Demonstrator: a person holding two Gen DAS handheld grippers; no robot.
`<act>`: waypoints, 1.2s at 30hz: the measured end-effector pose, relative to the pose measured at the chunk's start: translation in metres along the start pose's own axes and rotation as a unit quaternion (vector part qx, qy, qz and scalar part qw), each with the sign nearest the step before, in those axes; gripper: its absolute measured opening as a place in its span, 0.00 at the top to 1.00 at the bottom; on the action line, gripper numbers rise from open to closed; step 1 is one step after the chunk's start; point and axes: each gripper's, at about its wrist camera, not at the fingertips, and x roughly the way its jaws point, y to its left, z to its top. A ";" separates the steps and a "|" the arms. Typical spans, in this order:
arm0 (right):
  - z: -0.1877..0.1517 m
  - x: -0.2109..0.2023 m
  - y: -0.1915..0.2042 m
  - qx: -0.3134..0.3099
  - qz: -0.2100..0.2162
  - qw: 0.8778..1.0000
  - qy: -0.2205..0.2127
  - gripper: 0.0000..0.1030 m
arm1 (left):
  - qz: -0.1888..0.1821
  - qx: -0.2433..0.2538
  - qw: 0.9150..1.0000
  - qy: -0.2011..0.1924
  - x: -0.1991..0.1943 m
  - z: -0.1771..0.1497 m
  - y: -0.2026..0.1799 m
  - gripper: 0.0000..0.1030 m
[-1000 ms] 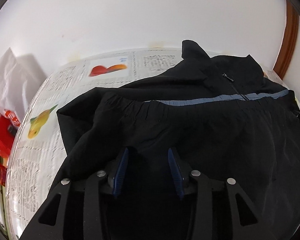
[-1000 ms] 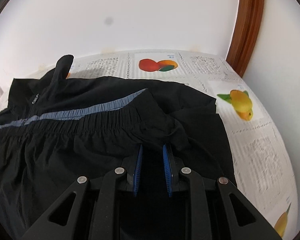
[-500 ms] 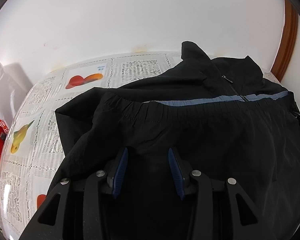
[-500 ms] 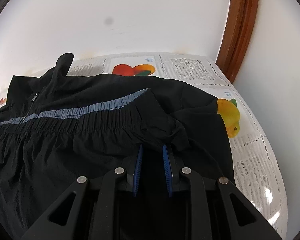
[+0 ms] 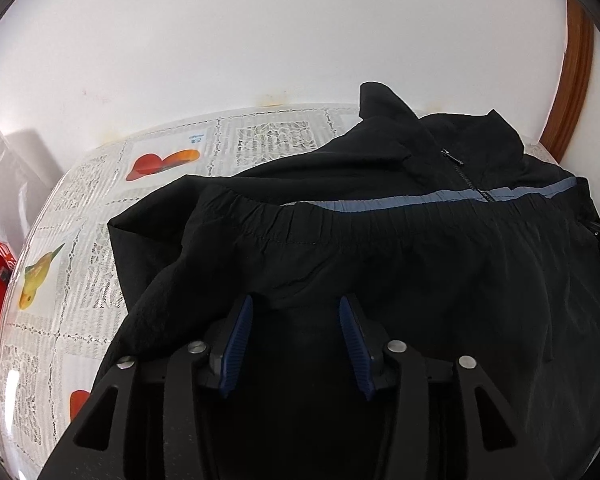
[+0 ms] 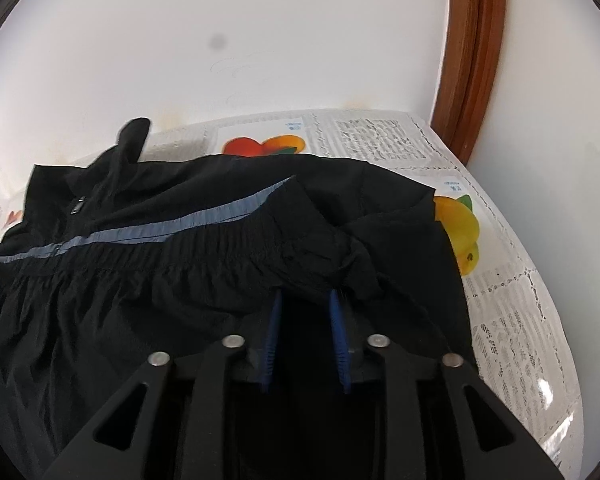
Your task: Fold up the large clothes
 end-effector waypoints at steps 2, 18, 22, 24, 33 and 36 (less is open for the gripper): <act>-0.001 -0.011 0.007 -0.012 0.004 1.000 -0.012 0.56 | -0.011 0.001 1.000 0.000 0.000 0.001 0.000 0.47; -0.059 -0.066 0.159 -0.075 0.057 0.995 0.027 0.56 | -0.016 -0.024 1.000 0.004 -0.088 -0.070 0.034 0.34; -0.089 -0.077 0.153 -0.068 0.018 0.997 0.031 0.56 | -0.022 -0.040 0.999 0.012 -0.111 -0.099 0.053 0.34; -0.106 -0.097 0.149 -0.062 0.026 0.997 0.025 0.56 | -0.016 -0.040 0.999 0.004 -0.126 -0.112 0.061 0.34; -0.168 -0.157 0.154 -0.105 0.006 0.994 0.023 0.56 | 0.002 -0.067 0.998 0.017 -0.167 -0.165 0.111 0.34; -0.178 -0.171 0.161 -0.117 -0.006 0.993 0.032 0.56 | 0.011 -0.083 0.996 0.021 -0.173 -0.179 0.128 0.34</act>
